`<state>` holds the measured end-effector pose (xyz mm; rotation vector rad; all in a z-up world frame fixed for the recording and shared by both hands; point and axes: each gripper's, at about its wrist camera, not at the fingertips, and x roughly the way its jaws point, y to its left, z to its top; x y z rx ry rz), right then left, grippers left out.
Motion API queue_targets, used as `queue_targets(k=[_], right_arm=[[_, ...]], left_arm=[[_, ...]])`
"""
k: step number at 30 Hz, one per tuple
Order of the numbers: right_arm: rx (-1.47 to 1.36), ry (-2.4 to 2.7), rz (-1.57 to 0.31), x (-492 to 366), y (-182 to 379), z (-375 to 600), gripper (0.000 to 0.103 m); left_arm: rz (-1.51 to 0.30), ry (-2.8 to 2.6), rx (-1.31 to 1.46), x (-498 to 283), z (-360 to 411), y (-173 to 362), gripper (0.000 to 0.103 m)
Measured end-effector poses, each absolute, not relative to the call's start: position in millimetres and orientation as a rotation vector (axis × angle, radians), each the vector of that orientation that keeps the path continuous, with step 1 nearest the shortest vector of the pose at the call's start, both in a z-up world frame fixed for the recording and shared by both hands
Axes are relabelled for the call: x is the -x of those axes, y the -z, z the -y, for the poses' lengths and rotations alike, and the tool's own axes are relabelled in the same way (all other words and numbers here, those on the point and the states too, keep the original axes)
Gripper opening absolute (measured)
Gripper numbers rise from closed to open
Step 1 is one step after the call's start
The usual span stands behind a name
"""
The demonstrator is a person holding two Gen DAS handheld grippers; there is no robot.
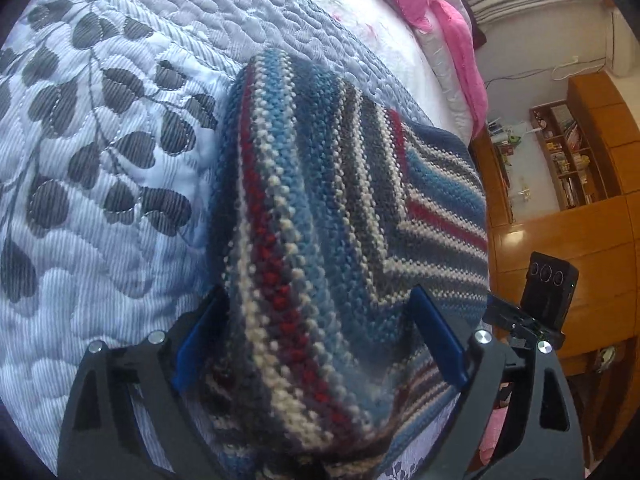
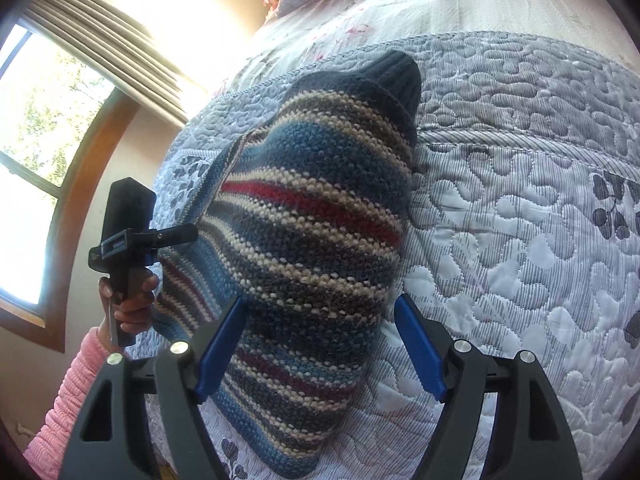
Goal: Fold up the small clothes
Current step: 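Lift the folded bundle with both grippers, set it on the bed, and release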
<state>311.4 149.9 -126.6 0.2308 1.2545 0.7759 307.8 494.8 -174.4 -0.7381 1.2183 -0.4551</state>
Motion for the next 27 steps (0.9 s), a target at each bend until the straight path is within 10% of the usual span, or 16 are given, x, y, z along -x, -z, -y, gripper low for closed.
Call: queue_targets(k=[10, 16, 27], right_arm=[[-0.459, -0.849, -1.315, -336, 168, -162, 0.091], [-0.505, -0.915, -1.273, -329, 161, -152, 0.059], [-0.47, -0.967, -1.182, -291, 96, -90, 0.056]], left_arm=[[-1.203, 0.621, 0.72, -321, -461, 183, 0.096], [-1.194, 0.611, 0.776, -313, -469, 193, 0.047], [-1.079, 0.727, 0.737, -281, -403, 139, 0.039]])
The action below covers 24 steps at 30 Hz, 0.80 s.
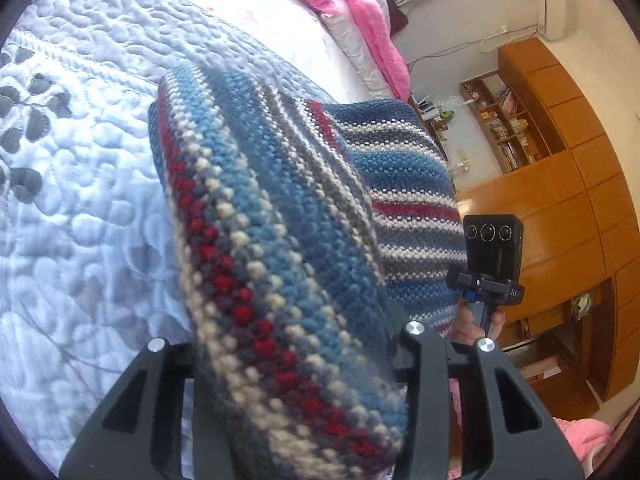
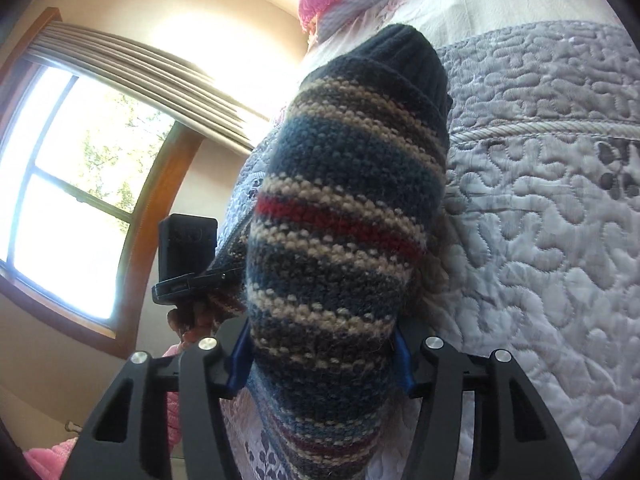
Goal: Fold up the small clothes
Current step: 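Lift the folded bundle with both grippers, set it on the bed, and release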
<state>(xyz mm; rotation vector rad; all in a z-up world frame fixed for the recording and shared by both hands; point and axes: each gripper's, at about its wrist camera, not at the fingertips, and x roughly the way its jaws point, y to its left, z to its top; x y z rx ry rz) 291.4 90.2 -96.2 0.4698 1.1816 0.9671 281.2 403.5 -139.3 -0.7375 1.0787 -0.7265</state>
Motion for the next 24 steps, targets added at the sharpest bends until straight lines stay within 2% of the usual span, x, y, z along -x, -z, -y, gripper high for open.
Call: queue_targets(k=[5, 9, 16, 24], right_arm=[[-0.453, -0.927, -1.17, -259, 65, -23, 0.056], [-0.426, -0.848, -1.18, -239, 63, 30, 0.056], [-0.469, -0.695, -1.299, -234, 138, 88, 0.058], [-0.552, -0.684, -1.243, -227, 170, 97, 0.065]], left_arm=[[-1.062, 0.813, 0.741, -254, -338, 112, 0.039], [-1.087, 0.827, 0.707, -235, -285, 110, 0.039], [-1.154, 0.702, 0.516, -228, -222, 144, 0.04], [-1.11, 0.587, 0.45, -219, -234, 174, 0.055]])
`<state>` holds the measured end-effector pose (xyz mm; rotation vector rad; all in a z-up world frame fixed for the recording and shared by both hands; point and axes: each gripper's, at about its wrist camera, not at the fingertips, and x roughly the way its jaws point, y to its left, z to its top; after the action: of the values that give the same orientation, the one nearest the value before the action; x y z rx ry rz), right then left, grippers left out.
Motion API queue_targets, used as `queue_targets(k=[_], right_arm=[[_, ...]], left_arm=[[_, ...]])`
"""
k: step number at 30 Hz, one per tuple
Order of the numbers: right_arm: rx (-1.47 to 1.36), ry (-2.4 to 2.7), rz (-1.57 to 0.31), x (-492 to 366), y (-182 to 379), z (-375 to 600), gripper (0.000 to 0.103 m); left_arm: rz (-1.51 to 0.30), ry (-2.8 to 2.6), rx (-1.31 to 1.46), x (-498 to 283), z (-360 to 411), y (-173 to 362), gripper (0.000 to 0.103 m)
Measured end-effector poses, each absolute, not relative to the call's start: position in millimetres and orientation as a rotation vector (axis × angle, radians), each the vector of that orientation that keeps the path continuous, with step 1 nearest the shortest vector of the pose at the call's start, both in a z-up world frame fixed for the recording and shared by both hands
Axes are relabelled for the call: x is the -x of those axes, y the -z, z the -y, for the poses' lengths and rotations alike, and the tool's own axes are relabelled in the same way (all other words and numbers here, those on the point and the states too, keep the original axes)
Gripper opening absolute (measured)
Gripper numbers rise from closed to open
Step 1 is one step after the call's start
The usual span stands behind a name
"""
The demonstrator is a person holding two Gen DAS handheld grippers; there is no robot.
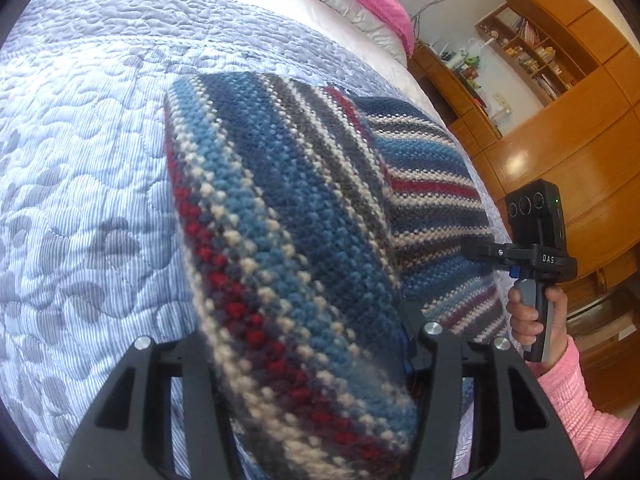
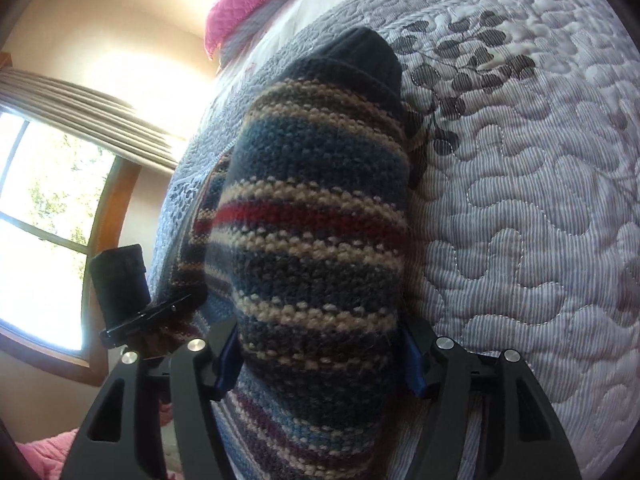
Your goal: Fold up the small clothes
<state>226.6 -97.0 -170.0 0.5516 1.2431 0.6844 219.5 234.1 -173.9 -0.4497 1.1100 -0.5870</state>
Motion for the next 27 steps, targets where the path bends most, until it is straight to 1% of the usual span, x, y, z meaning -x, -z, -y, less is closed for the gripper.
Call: queue_targets(k=[1, 2, 4, 6, 8, 11, 16, 18, 19, 20, 21, 22, 25, 27], right_arm=[[-0.551, -0.677, -1.239, -226, 169, 98, 0.066], [-0.537, -0.665, -1.234, -223, 166, 97, 0.07], [-0.512, -0.636, -1.216, -214, 155, 85, 0.077], [-0.505, -0.631, -1.188, -200, 145, 88, 0.078], [-0.505, -0.627, -1.183, -182, 139, 95, 0.082], [-0.505, -0.626, -1.189, -154, 141, 111, 0.082], [-0.51, -0.601, -1.21, -126, 154, 118, 0.081], [-0.525, -0.608, -1.211, -122, 160, 122, 0.075], [-0.527, -0.604, -1.212, -121, 162, 122, 0.063], [-0.536, -0.618, -1.218, -119, 163, 119, 0.038], [-0.566, -0.647, -1.228, -116, 163, 118, 0.031], [-0.567, -0.643, -1.224, -113, 160, 117, 0.029], [-0.507, -0.632, -1.192, -107, 147, 110, 0.028], [-0.479, -0.594, -1.199, -107, 149, 107, 0.027]], left_arm=[[-1.121, 0.564, 0.461, -219, -236, 175, 0.065], [-1.142, 0.532, 0.457, -219, -237, 176, 0.072], [-1.156, 0.514, 0.48, -214, -241, 174, 0.072], [-1.146, 0.481, 0.464, -202, -242, 161, 0.072], [-1.103, 0.423, 0.406, -184, -246, 146, 0.073], [-1.051, 0.341, 0.305, -152, -242, 126, 0.074], [-1.011, 0.281, 0.199, -104, -227, 117, 0.076], [-1.009, 0.255, 0.147, -96, -221, 119, 0.076], [-1.014, 0.24, 0.13, -93, -220, 121, 0.076], [-1.021, 0.222, 0.122, -92, -220, 123, 0.076], [-1.026, 0.205, 0.119, -91, -222, 125, 0.075], [-1.03, 0.188, 0.119, -90, -226, 126, 0.073], [-1.04, 0.153, 0.121, -87, -232, 127, 0.072], [-1.044, 0.146, 0.131, -85, -235, 129, 0.072]])
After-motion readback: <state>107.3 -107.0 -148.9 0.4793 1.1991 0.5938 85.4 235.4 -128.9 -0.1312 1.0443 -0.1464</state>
